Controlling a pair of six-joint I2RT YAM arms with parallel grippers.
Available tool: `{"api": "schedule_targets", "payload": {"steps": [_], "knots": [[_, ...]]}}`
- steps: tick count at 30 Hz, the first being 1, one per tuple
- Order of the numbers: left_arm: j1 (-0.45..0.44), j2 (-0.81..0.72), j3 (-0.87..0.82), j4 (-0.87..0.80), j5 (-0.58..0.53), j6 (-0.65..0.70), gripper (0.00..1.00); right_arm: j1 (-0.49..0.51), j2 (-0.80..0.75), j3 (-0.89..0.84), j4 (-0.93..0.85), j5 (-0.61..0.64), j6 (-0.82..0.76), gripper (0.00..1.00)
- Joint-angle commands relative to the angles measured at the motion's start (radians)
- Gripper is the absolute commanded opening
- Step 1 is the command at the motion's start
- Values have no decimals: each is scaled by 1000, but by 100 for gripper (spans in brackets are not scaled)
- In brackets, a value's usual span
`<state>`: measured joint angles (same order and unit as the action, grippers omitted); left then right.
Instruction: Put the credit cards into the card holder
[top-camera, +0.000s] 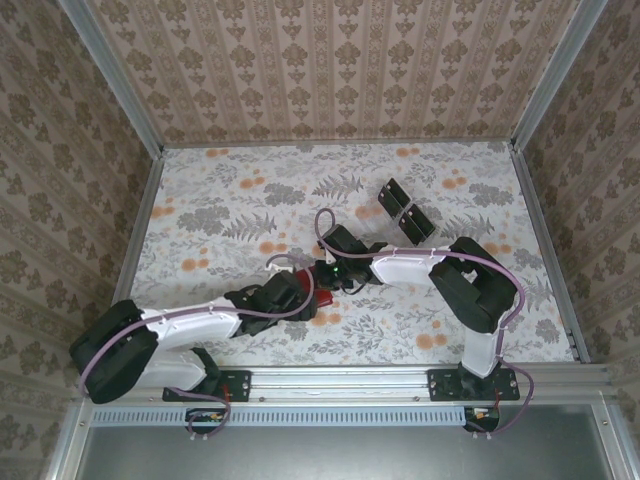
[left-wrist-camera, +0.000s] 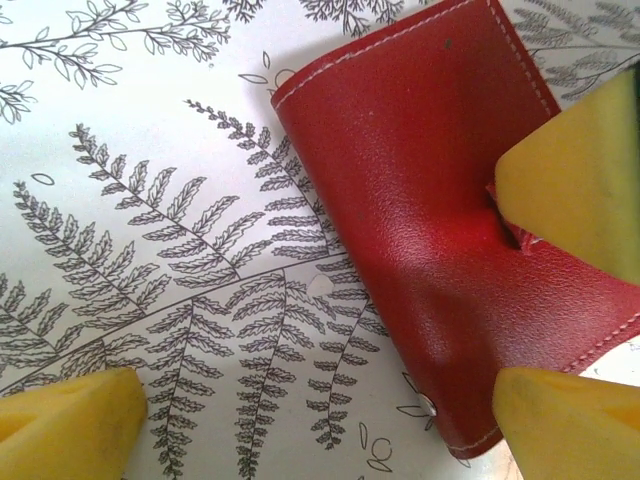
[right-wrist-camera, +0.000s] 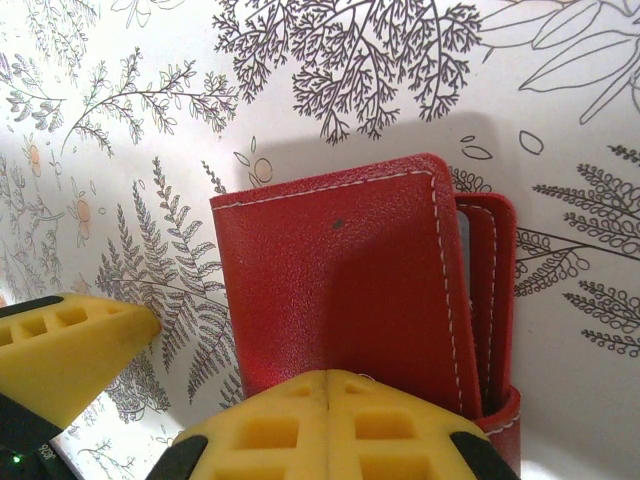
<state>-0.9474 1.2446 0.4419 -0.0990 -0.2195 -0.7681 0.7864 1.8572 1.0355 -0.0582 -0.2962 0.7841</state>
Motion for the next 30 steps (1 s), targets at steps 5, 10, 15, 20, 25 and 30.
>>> {"api": "schedule_targets", "payload": {"steps": [5, 10, 15, 20, 25, 30], "knots": [[124, -118, -13, -97, 8, -21, 100, 12, 16, -12, -90, 10, -24, 0], [226, -129, 13, -78, 44, 34, 100, 10, 4, -8, -82, -10, -21, 0], [282, -44, 70, -58, 86, 100, 100, 11, -3, -14, -64, -22, -10, 0], [295, 38, 116, -26, 109, 152, 100, 11, -8, -11, -61, -23, -8, 0], [294, 87, 131, 8, 123, 168, 100, 10, -4, -10, -58, -24, -6, 0], [294, 130, 135, 33, 135, 173, 100, 10, -3, -10, -57, -24, -6, 0]]}}
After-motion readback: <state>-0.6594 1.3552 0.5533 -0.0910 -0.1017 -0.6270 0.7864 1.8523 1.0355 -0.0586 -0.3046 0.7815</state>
